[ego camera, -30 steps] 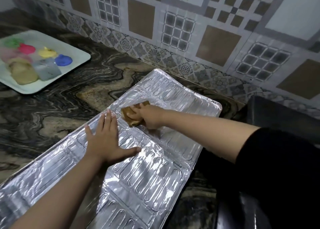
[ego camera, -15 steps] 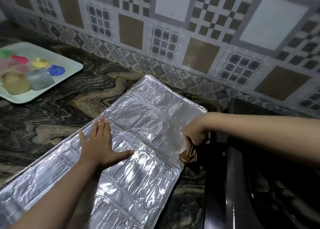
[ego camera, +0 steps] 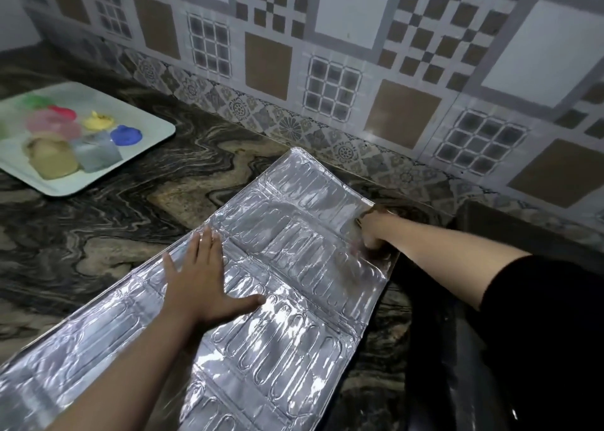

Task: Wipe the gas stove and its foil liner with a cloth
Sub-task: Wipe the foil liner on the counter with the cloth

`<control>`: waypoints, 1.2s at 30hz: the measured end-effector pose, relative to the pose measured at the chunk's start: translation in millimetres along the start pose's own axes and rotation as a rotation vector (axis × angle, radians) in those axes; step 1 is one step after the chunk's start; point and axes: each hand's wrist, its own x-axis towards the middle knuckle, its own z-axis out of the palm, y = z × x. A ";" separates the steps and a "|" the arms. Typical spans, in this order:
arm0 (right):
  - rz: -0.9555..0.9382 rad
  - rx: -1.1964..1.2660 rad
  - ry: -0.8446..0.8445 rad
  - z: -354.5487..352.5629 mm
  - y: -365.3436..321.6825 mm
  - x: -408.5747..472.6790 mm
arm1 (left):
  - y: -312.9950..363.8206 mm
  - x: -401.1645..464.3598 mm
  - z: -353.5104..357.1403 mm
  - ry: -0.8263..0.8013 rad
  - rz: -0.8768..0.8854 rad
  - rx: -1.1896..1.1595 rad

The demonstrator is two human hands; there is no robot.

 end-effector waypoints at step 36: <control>-0.336 0.221 0.355 -51.1 -110.0 30.6 | 0.9 0.7 -0.4 -0.045 -0.015 -0.007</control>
